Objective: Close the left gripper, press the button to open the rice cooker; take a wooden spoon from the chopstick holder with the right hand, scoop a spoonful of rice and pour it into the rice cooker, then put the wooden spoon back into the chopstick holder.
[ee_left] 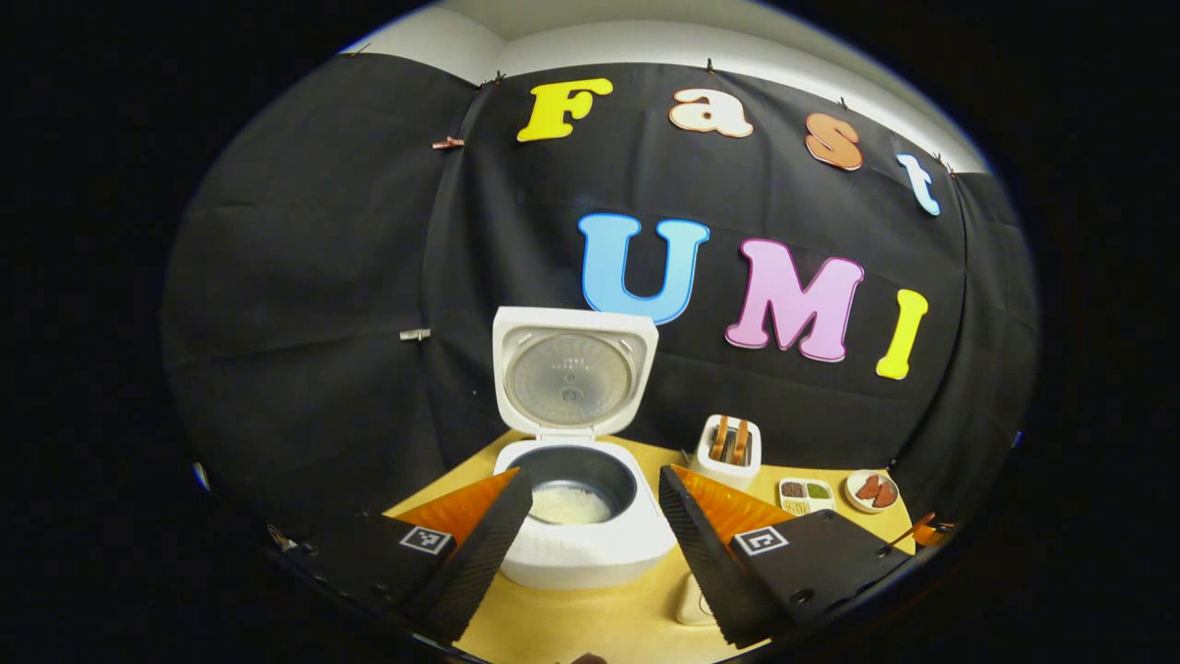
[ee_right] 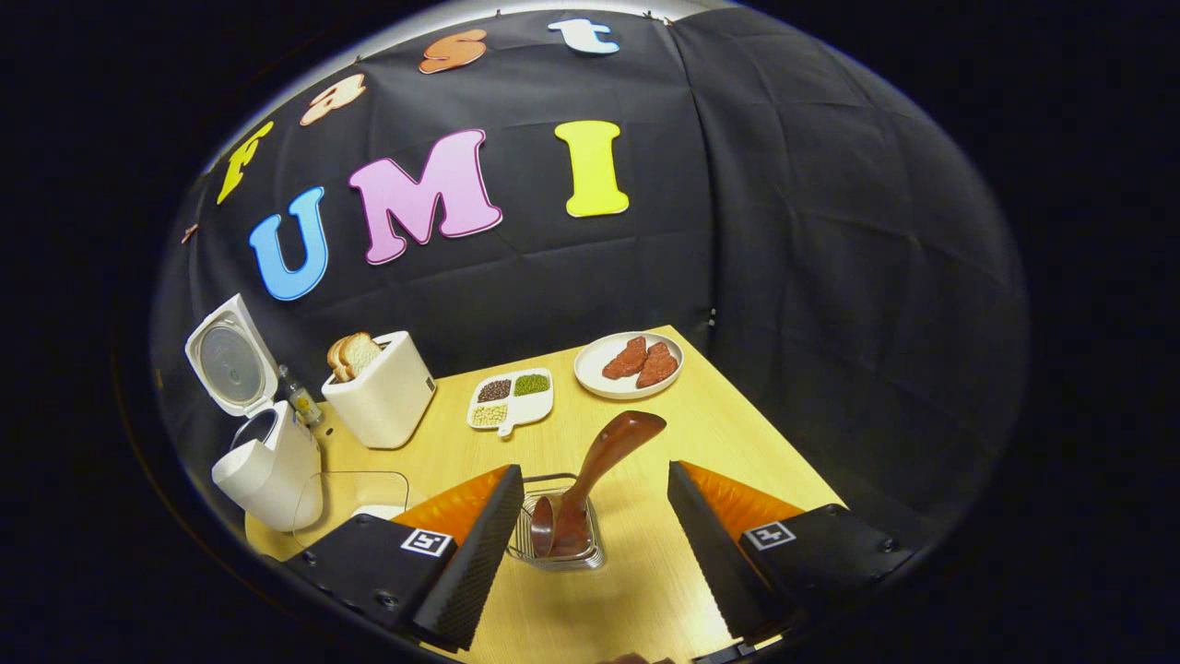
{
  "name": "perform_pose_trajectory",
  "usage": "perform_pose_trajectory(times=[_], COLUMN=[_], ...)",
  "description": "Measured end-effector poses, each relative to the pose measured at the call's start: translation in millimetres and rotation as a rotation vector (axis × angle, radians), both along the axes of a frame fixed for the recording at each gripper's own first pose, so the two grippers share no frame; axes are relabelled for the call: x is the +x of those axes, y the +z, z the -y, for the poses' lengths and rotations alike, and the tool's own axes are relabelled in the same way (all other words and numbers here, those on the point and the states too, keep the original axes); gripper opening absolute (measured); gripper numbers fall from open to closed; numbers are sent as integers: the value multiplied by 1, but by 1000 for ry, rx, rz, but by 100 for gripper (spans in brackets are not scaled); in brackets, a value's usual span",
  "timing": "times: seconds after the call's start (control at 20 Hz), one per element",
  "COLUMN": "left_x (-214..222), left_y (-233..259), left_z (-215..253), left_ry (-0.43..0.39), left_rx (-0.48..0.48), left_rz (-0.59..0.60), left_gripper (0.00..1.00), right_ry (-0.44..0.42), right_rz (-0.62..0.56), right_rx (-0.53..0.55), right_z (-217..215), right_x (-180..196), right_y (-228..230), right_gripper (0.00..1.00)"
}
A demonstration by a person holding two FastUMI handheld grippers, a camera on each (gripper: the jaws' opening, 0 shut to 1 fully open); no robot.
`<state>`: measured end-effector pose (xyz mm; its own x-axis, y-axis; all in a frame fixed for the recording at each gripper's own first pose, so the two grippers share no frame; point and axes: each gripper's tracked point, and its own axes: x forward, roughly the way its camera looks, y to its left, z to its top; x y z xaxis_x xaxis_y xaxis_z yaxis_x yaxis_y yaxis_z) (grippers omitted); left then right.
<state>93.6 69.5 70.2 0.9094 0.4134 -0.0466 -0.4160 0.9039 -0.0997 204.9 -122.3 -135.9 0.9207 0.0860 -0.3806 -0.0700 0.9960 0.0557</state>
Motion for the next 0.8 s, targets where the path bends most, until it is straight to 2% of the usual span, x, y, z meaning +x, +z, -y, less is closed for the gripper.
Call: perform_pose_trajectory(times=[0.1,0.35,0.8], left_x=[14,45,118], left_y=[24,78,135], left_z=[-11,-46,-106], left_ry=[-29,-27,-21], left_rx=[28,123,88], left_rz=[31,64,60], left_gripper=[95,95,95], right_ry=[-10,2,42], right_rz=[25,92,175], right_rx=[-25,-75,-129], right_z=[1,-14,-50], right_x=[-10,-33,-73], right_y=[10,35,71], right_gripper=[98,99,99])
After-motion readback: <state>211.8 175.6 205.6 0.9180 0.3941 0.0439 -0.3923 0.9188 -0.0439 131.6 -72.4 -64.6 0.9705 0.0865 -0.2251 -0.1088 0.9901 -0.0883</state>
